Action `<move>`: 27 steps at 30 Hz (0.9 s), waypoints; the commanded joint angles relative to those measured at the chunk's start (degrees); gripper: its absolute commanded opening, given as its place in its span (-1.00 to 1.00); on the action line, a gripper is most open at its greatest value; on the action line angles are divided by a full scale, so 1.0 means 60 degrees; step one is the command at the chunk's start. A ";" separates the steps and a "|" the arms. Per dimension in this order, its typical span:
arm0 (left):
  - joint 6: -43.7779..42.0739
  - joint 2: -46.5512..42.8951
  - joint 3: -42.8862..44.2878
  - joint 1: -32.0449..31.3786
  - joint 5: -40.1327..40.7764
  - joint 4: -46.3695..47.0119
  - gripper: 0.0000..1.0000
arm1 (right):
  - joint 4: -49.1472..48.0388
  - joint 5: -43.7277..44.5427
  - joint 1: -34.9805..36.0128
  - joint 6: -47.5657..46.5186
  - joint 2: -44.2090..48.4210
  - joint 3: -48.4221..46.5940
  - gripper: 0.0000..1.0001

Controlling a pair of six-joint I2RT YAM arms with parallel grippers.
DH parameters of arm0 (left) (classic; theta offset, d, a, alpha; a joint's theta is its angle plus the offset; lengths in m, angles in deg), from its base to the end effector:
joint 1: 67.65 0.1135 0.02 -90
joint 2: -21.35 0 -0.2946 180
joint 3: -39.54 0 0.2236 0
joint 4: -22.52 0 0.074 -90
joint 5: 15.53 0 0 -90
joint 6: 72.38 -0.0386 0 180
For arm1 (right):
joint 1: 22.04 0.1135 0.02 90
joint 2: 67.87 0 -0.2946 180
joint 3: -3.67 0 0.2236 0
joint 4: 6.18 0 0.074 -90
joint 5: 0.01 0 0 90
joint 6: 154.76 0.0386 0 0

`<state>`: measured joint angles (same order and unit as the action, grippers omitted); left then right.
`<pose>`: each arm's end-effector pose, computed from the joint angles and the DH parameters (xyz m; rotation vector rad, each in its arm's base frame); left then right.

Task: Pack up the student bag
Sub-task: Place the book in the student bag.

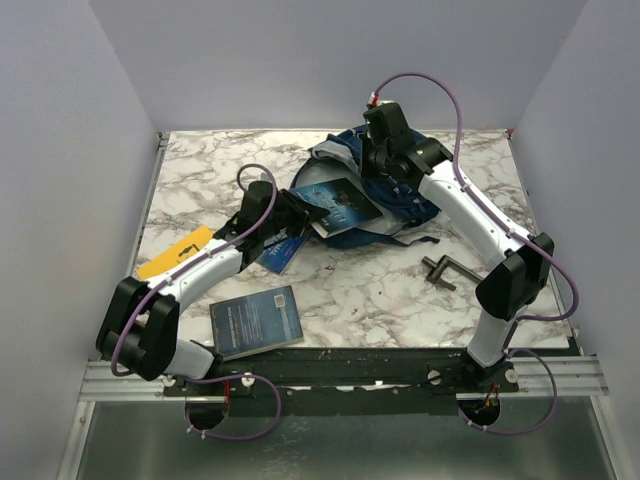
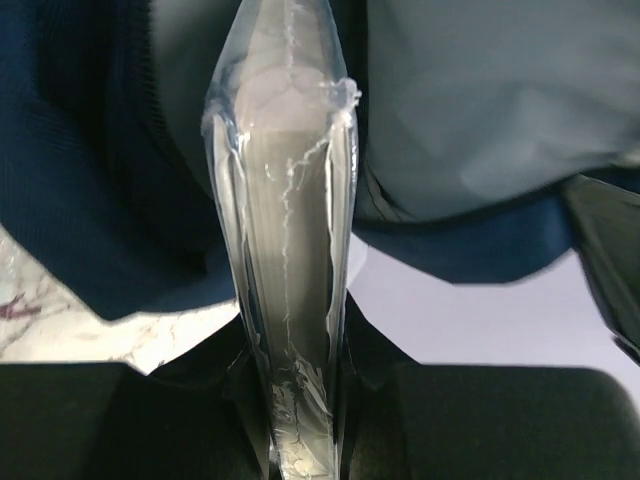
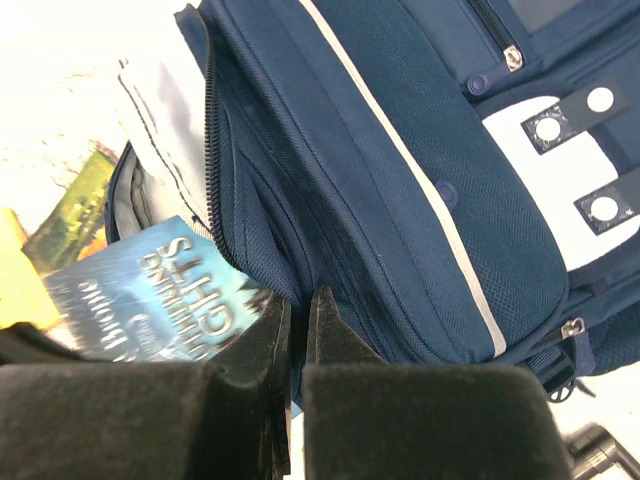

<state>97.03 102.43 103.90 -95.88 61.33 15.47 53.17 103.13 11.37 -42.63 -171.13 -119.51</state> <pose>0.2519 -0.1452 0.2952 -0.8280 2.1244 -1.3516 0.3254 0.2041 0.4056 -0.0992 2.2488 0.2656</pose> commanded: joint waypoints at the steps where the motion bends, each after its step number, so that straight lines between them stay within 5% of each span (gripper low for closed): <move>1: 0.0577 0.0738 0.0840 -0.0303 0.1078 0.2848 -1.00 | -0.0633 -0.0765 -0.0251 0.0581 0.0433 -0.0962 -0.99; 6: 0.0357 0.1458 0.1238 -0.0563 0.1203 0.4052 -1.00 | -0.0538 -0.1621 -0.0705 0.0692 0.0389 -0.1154 -0.99; 27: 0.0658 0.1356 0.1513 -0.0737 0.1561 0.3869 -1.00 | -0.0677 -0.3263 -0.1437 0.0659 0.0578 -0.1092 -0.99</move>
<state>97.60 113.67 110.57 -100.03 70.05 29.54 54.05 87.22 3.15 -40.29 -171.11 -122.59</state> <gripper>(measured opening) 0.248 0.030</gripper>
